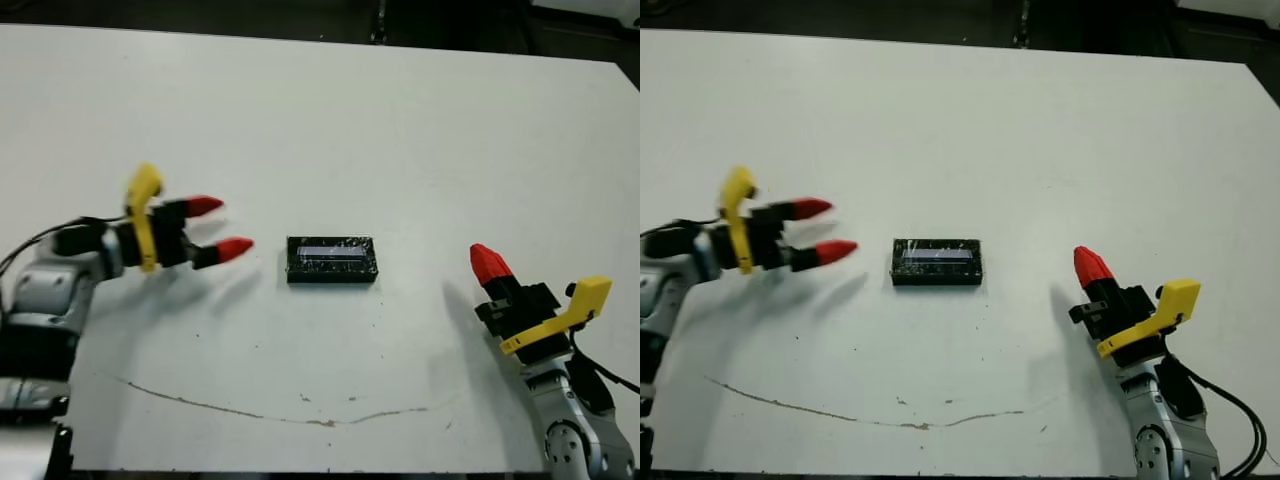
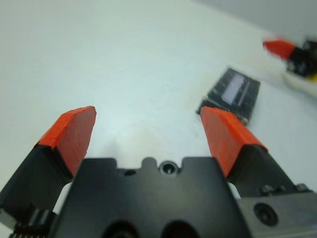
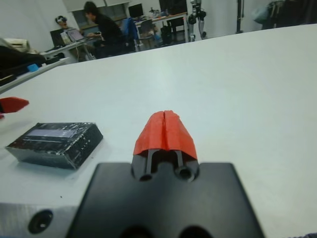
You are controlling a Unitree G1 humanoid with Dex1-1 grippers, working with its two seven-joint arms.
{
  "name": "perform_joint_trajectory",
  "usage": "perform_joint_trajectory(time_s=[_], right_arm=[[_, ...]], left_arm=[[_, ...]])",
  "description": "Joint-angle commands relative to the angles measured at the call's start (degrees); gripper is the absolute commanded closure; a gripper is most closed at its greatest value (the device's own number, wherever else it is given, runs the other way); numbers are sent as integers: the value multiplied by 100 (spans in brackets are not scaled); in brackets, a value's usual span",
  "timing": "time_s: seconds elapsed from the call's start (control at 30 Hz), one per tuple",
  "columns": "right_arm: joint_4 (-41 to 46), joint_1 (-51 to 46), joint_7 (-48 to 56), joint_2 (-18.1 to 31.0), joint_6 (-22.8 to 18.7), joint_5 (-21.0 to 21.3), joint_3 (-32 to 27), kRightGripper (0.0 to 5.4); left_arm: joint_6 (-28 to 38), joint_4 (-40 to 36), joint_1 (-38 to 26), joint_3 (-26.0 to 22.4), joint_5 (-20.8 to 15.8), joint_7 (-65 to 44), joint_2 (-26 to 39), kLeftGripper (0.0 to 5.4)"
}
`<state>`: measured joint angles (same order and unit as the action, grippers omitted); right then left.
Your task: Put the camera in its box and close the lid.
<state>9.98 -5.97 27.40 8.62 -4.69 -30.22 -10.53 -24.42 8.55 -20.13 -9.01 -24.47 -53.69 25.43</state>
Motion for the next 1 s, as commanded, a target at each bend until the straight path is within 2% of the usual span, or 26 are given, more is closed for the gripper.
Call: perform_joint_trajectory(time_s=[0.03,0.1,0.17,0.3,0.47,0.63,1.0], right_arm=[[5,-61,-38,51,-92,-25,-49,540],[-12,-41,-31,54,-58,-4,-39,540],[-52,-10,-3,37,39,37,-19,540],[31,14,-99,29,-51,73,13,540],[96,56,-215,-17,-42,98,42,540],[171,85,-440,-145,7,192,85,540],[170,67,-490,-210,-24,140,119,540]], left_arm=[[-114,-869,623,-405,-448,689,-416,1],[58,-1247,923,-553,-642,954,-655,1],[366,-1589,1181,-592,-674,1193,-879,9],[1228,-2135,1632,-521,-400,2077,-1619,56],[2032,-2132,1952,-235,-178,2743,-2367,138],[2292,-1981,2165,81,-53,3077,-2735,213],[2273,-1967,2292,388,107,3515,-2832,381]])
